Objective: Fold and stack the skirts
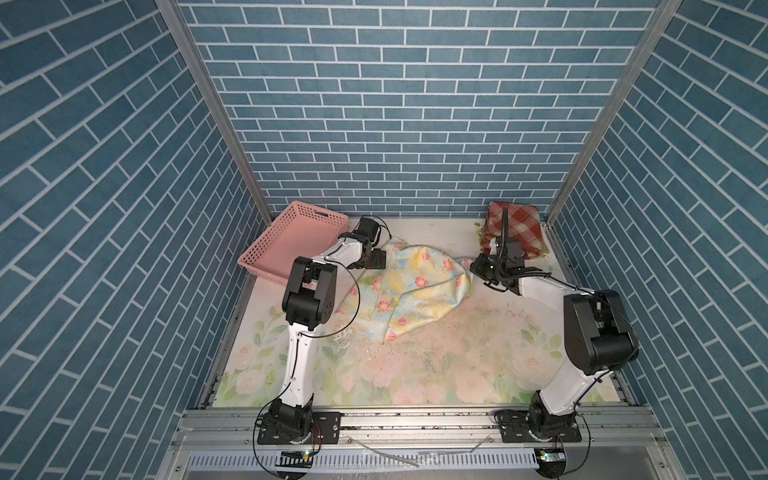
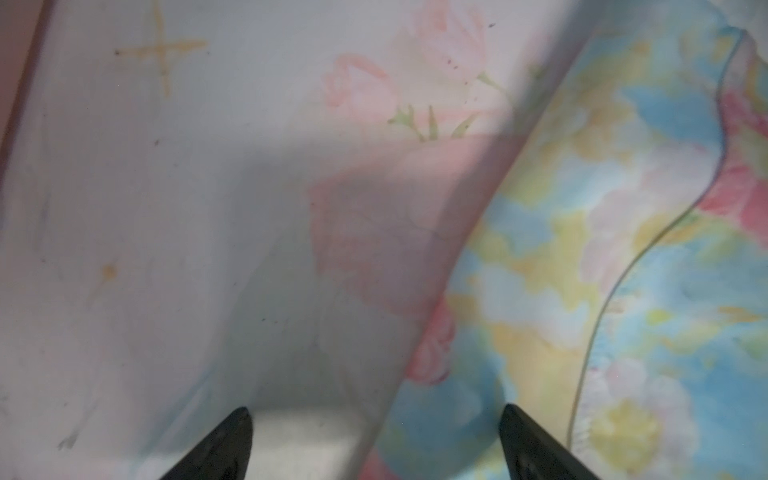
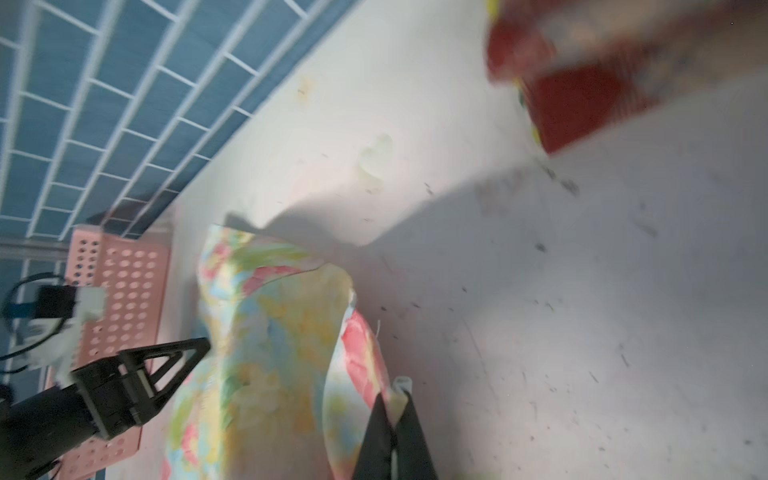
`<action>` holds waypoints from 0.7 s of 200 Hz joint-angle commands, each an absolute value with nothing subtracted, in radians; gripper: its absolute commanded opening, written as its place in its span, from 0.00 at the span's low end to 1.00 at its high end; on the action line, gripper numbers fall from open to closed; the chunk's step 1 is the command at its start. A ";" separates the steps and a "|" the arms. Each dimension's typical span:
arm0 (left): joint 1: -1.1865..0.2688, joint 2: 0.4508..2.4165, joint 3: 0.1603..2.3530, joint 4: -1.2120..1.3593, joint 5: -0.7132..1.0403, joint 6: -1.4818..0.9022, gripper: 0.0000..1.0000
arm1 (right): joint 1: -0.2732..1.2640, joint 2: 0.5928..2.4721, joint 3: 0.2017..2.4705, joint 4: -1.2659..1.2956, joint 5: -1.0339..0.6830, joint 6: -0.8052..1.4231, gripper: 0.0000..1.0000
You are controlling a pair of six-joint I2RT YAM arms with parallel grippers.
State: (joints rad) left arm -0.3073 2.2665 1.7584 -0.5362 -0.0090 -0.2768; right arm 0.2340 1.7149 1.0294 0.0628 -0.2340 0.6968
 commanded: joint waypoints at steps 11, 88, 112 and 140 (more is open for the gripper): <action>-0.261 2.156 1.724 -0.479 0.087 -0.307 0.94 | 0.241 1.561 1.186 -0.041 -0.256 0.495 0.00; -0.255 2.240 1.773 -0.233 0.336 -0.390 0.94 | 0.251 1.461 1.238 -0.137 -0.411 0.337 0.00; -0.279 2.332 1.880 -0.199 0.384 -0.424 0.95 | 0.257 1.444 1.222 -0.136 -0.434 0.334 0.00; -0.326 2.407 1.990 -0.271 0.379 -0.397 0.95 | 0.277 1.448 1.226 -0.139 -0.420 0.338 0.00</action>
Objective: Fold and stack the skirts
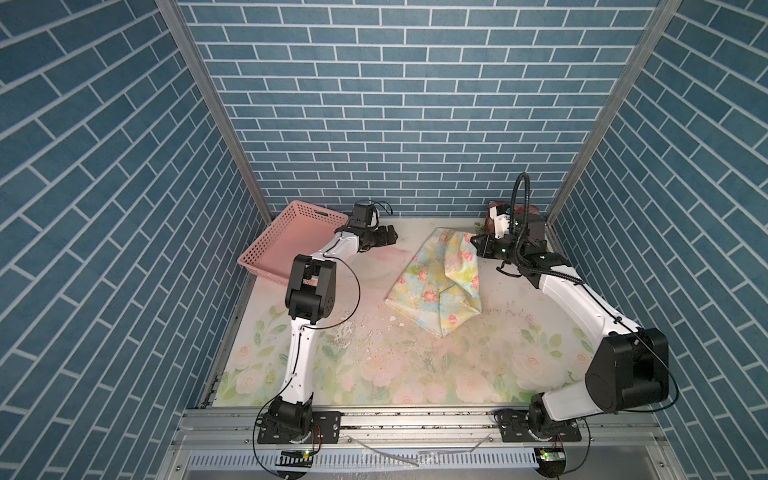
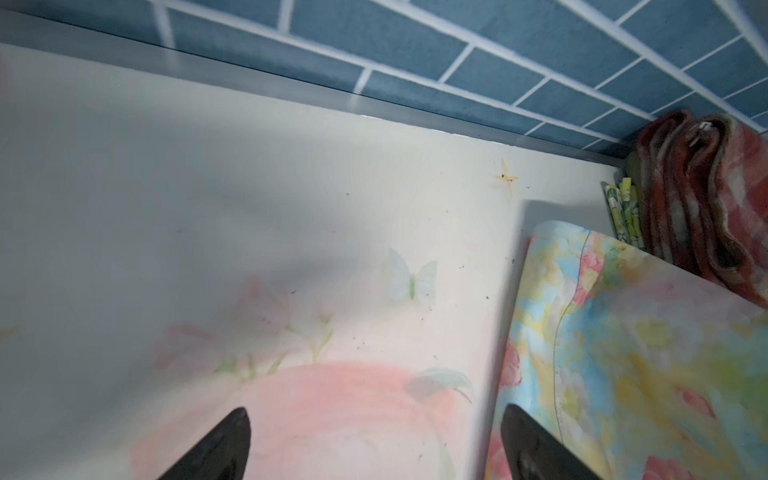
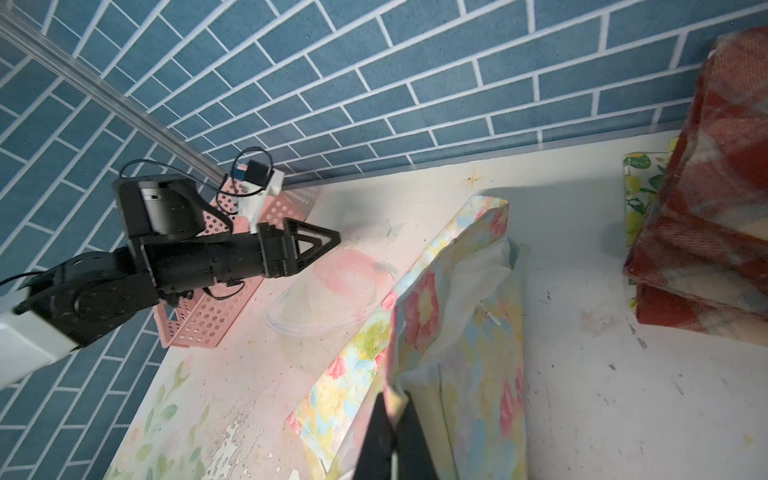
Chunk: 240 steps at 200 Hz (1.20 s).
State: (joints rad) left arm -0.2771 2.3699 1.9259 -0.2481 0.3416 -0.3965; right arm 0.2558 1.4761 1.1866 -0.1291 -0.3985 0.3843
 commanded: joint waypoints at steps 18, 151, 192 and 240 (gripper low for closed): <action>-0.328 2.370 1.928 -0.238 0.388 -0.419 0.95 | 0.301 1.453 1.279 -0.154 -0.401 0.331 0.00; -0.324 1.669 1.444 -0.254 0.245 -0.422 0.94 | 0.602 1.490 2.055 -0.630 0.000 0.179 0.00; -0.267 1.532 1.277 -0.269 0.185 -0.477 0.94 | 0.658 1.711 2.050 -0.611 -0.056 0.245 0.00; -0.206 1.475 1.130 -0.250 0.151 -0.520 0.94 | 0.671 1.904 2.058 -0.603 -0.137 0.286 0.62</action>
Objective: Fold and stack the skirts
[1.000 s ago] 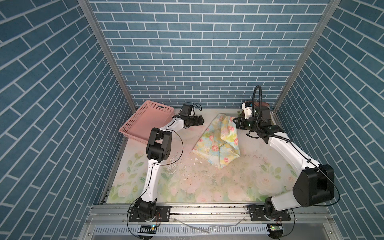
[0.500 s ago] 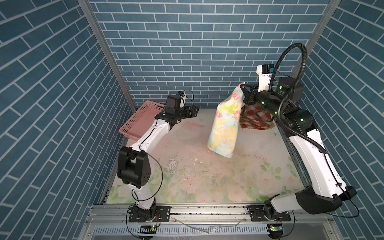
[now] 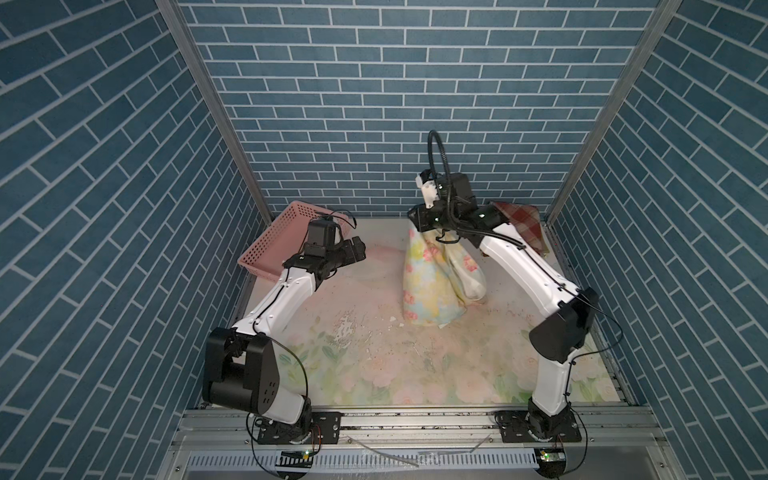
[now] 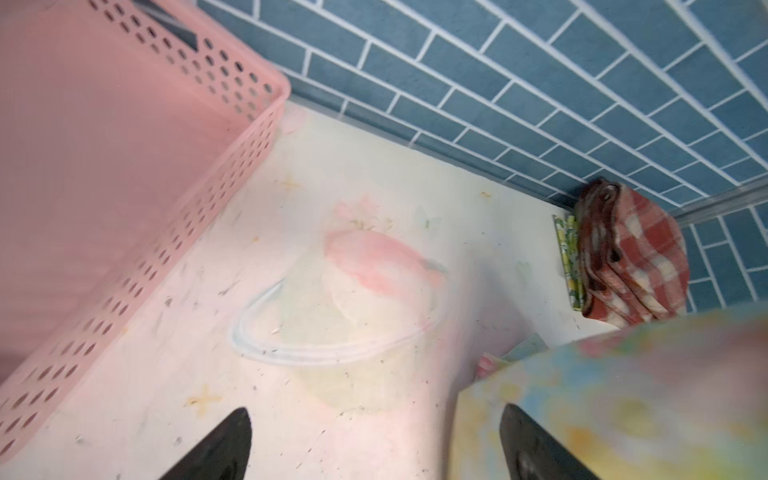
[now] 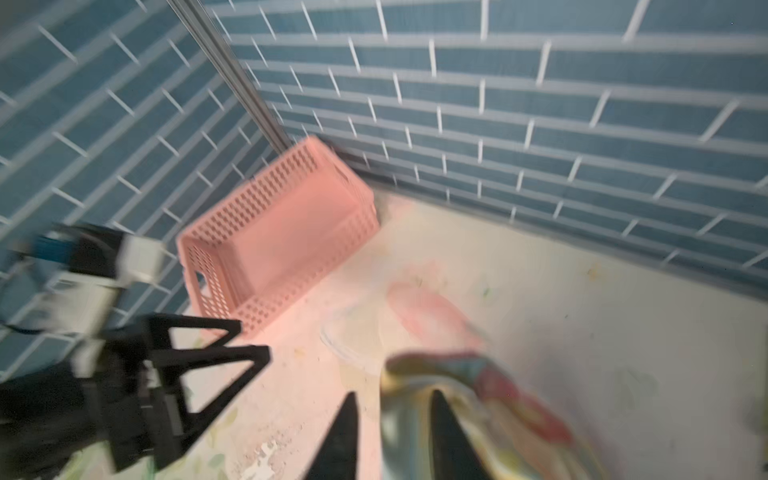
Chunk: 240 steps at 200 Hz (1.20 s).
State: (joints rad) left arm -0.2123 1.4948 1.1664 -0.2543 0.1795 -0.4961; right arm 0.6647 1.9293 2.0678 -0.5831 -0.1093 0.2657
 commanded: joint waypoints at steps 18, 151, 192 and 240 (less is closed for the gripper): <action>-0.208 1.484 1.113 -0.230 0.157 -0.515 0.93 | 0.647 1.813 1.916 -0.565 -0.070 0.291 0.79; -0.280 1.599 1.124 -0.293 0.013 -0.556 0.92 | 0.773 1.712 1.423 -0.416 0.245 0.314 0.80; -0.268 1.542 1.090 -0.289 -0.013 -0.584 0.91 | 0.867 1.822 1.396 -0.352 0.362 0.444 0.81; -0.236 1.492 1.040 -0.259 -0.035 -0.627 0.92 | 0.942 1.974 1.447 -0.363 0.501 0.567 0.83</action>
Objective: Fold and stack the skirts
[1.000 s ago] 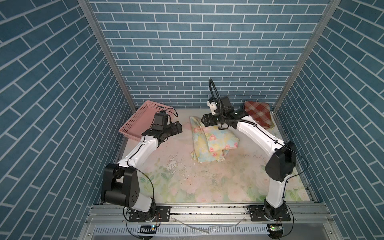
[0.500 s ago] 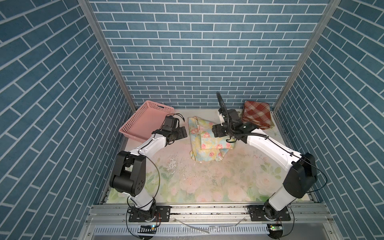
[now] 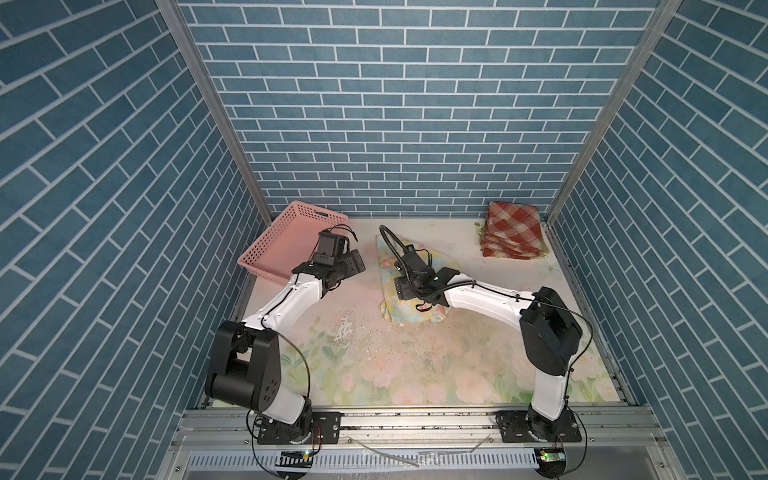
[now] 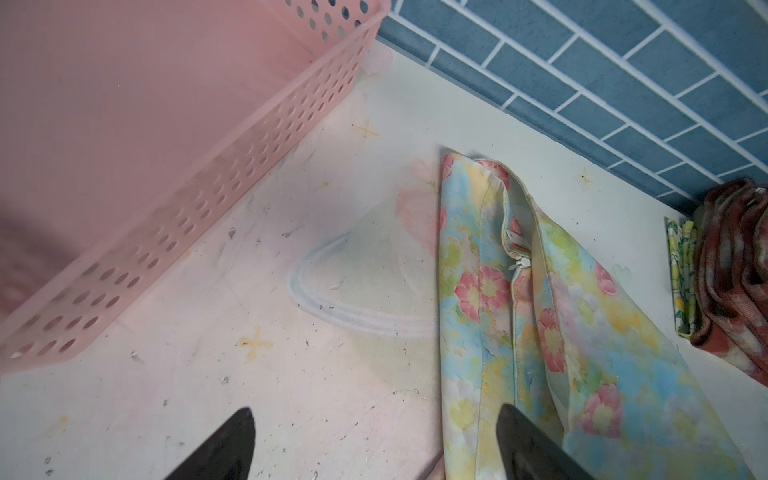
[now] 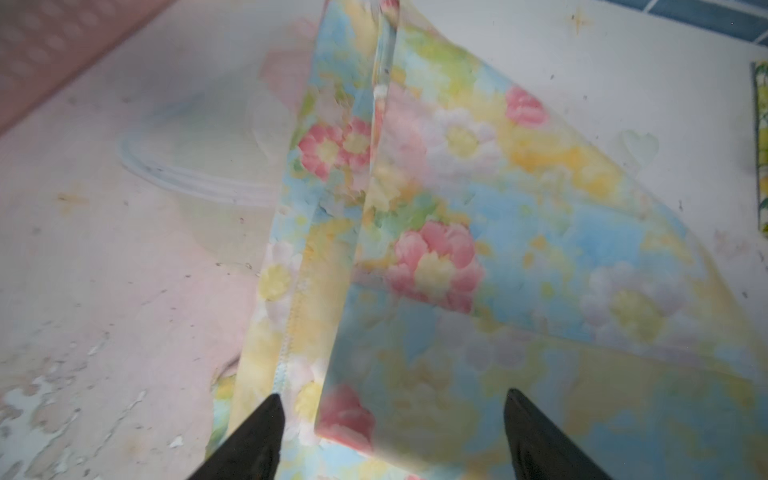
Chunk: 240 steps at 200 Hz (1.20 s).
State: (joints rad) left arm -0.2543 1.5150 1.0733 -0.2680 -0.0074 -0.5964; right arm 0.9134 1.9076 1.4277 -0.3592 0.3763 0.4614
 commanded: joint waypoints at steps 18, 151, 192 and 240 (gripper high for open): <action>-0.227 1.479 1.027 -0.247 -0.032 -0.634 0.91 | 0.945 2.030 1.448 -0.369 0.510 0.629 0.79; -0.284 1.830 1.257 -0.117 0.105 -0.523 0.92 | 0.734 1.531 1.105 -0.243 0.273 0.373 0.00; -0.284 1.978 1.405 -0.066 0.132 -0.488 0.93 | 0.692 1.418 1.011 -0.187 0.198 0.252 0.00; -0.281 2.138 1.606 -0.073 0.180 -0.501 0.93 | 0.663 1.344 0.915 -0.098 0.116 0.220 0.00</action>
